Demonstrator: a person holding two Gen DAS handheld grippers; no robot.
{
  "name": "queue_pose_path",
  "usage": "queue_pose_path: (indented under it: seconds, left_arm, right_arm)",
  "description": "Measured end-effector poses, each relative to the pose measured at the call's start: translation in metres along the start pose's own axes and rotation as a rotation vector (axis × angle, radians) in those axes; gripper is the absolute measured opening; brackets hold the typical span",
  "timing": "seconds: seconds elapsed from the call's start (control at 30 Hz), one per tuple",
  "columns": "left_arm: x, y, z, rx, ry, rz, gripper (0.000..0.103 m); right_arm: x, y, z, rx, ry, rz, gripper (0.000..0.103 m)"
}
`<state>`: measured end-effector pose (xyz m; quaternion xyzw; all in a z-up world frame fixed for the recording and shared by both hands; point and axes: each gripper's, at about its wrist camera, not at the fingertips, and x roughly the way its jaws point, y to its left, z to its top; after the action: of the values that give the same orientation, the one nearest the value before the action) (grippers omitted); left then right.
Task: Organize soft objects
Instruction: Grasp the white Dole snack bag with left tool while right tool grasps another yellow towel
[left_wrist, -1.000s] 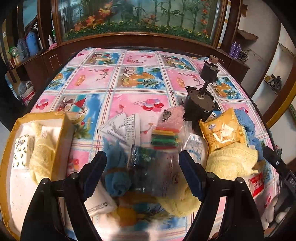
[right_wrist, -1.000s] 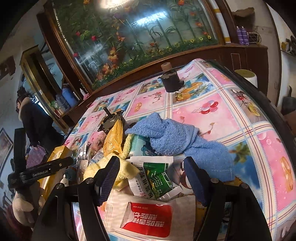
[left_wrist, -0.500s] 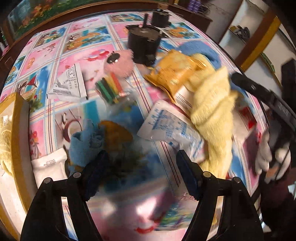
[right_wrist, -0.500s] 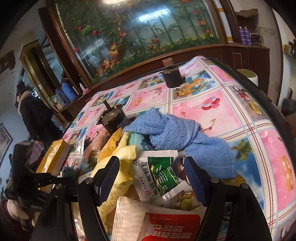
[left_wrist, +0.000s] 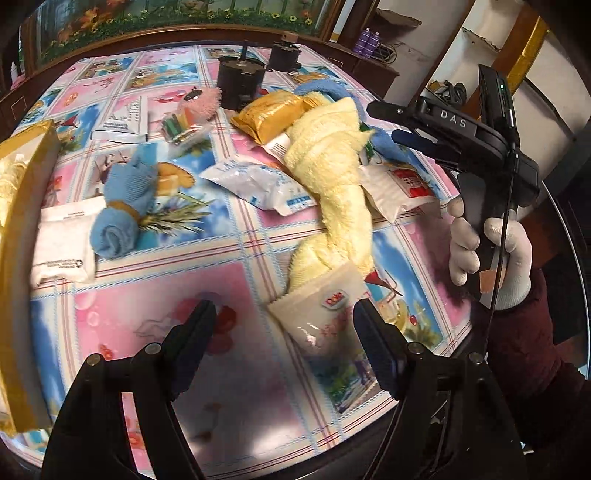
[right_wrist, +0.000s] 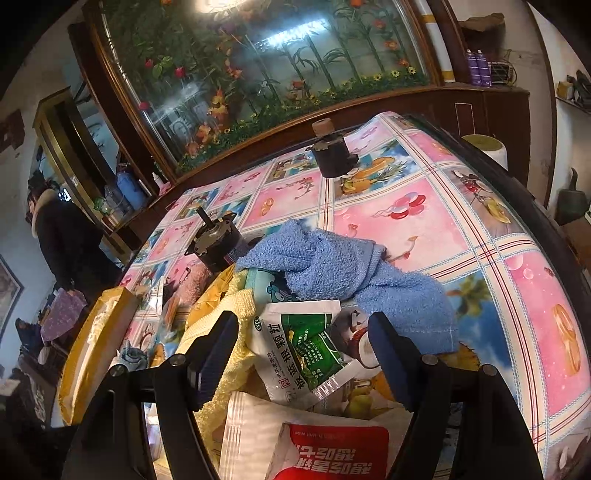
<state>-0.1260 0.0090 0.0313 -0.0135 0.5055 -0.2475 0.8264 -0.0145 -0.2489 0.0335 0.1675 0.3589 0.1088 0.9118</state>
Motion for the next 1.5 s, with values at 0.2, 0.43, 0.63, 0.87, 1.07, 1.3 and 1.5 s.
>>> queue_pose_path:
  seconds: [0.2, 0.43, 0.63, 0.87, 1.07, 1.3, 1.5]
  left_arm:
    - [0.021, -0.035, 0.002, 0.064, 0.007, 0.067, 0.08]
    - [0.029, -0.058, -0.012, 0.179, -0.024, 0.173, 0.081]
    - [0.003, -0.022, -0.006, 0.037, -0.068, 0.046, 0.043]
    - [-0.001, 0.005, -0.013, -0.054, -0.06, 0.062, 0.027]
    - [-0.005, -0.008, -0.018, -0.028, -0.084, 0.023, 0.073]
    - [0.013, -0.05, -0.024, 0.14, -0.052, 0.093, 0.085]
    - [0.038, -0.089, -0.025, 0.306, -0.056, 0.135, 0.098]
  right_arm:
    - [-0.023, -0.006, -0.006, 0.007, 0.021, 0.008, 0.075]
    - [-0.032, 0.004, -0.013, -0.013, 0.09, 0.053, 0.075]
    - [-0.017, 0.043, -0.018, -0.07, 0.153, 0.122, 0.075]
    - [0.018, 0.091, -0.032, -0.153, 0.221, 0.076, 0.075]
    - [0.04, 0.098, -0.039, -0.209, 0.254, -0.015, 0.048]
    - [0.01, 0.082, -0.032, -0.153, 0.208, 0.072, 0.045]
    - [-0.03, 0.077, -0.016, -0.113, 0.13, 0.146, 0.045]
